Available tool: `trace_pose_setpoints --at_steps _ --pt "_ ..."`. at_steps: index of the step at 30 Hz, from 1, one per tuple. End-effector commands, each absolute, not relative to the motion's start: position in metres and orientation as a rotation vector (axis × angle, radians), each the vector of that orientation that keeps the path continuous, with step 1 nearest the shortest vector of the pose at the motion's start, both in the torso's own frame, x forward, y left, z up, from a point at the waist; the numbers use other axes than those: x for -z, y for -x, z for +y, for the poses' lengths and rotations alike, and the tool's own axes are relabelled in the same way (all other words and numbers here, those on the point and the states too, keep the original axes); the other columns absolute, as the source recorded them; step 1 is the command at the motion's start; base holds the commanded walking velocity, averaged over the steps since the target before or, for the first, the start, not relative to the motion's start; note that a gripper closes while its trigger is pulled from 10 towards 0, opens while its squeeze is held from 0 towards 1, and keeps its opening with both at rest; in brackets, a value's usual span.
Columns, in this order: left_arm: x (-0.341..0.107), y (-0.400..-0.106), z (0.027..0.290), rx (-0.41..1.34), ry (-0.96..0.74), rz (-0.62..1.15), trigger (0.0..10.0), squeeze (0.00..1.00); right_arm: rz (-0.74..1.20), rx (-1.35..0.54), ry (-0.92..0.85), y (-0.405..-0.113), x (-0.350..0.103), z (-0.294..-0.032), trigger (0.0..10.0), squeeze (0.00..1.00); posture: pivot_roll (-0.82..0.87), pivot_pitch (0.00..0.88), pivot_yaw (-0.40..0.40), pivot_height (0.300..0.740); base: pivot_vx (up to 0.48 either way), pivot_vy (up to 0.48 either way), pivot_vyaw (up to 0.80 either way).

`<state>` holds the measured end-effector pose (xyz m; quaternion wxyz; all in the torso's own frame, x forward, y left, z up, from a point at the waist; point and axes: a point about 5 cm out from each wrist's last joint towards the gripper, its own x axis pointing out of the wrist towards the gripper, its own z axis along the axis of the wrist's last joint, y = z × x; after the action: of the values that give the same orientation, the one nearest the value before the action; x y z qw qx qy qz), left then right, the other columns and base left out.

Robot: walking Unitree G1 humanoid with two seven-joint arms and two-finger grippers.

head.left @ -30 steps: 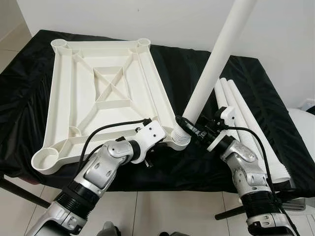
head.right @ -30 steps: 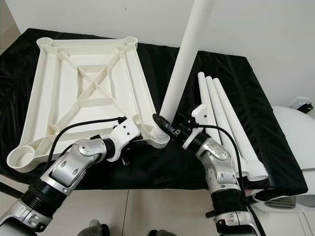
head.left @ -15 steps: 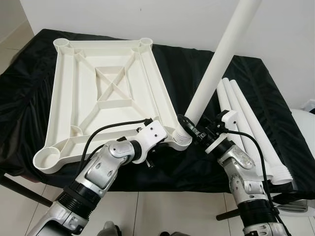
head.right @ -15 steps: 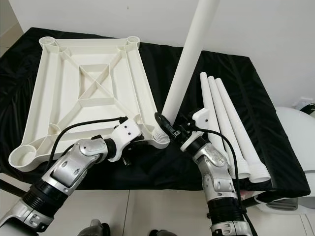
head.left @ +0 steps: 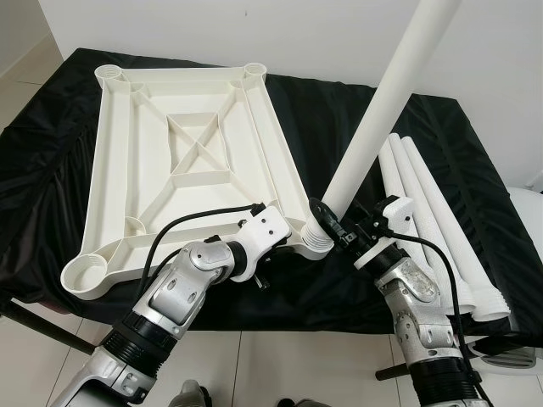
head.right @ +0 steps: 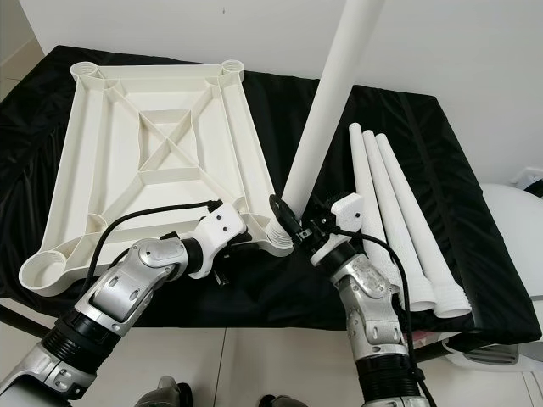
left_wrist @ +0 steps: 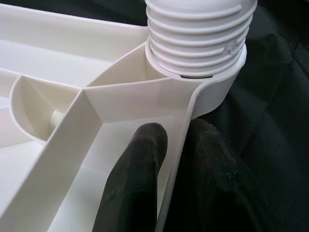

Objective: Building children table

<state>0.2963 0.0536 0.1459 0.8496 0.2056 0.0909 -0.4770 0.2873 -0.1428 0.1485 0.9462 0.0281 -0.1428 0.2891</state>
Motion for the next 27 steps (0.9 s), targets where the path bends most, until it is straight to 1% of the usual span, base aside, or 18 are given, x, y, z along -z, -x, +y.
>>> trace_pose_setpoints --at_steps 1,5,12,14,22,25,27 --pt "-0.15 -0.297 0.048 1.021 -0.424 0.179 10.0 0.0 -0.063 -0.498 -0.057 -0.278 -0.102 -0.155 10.0 0.0 -0.04 0.149 -0.056 0.74 0.0 0.0 0.0" --pt "-0.153 -0.301 0.048 0.992 -0.407 0.175 10.0 0.0 -0.081 -0.439 -0.041 -0.277 -0.102 -0.157 10.0 0.0 -0.04 0.15 -0.054 0.74 0.0 0.0 0.0" --pt "-0.156 -0.304 0.049 0.96 -0.392 0.169 10.0 0.0 -0.091 -0.394 -0.04 -0.276 -0.102 -0.159 10.0 0.0 -0.05 0.153 -0.05 0.74 0.0 0.0 0.0" --pt "-0.161 -0.311 0.05 0.895 -0.37 0.158 10.0 0.0 -0.086 -0.369 -0.051 -0.275 -0.1 -0.158 10.0 0.0 -0.05 0.154 -0.049 0.74 0.0 0.0 0.0" --pt "-0.162 -0.313 0.051 0.877 -0.364 0.159 10.0 0.0 -0.094 -0.361 -0.03 -0.275 -0.1 -0.157 10.0 0.0 -0.05 0.154 -0.05 0.74 0.0 0.0 0.0" --pt "-0.163 -0.315 0.052 0.846 -0.348 0.158 10.0 0.0 -0.076 -0.258 -0.004 -0.285 -0.1 -0.164 10.0 0.0 -0.05 0.151 -0.049 0.74 0.0 0.0 0.0" --pt "-0.163 -0.315 0.052 0.843 -0.347 0.158 10.0 0.0 -0.073 -0.236 0.001 -0.287 -0.1 -0.166 10.0 0.0 -0.05 0.151 -0.049 0.74 0.0 0.0 0.0"
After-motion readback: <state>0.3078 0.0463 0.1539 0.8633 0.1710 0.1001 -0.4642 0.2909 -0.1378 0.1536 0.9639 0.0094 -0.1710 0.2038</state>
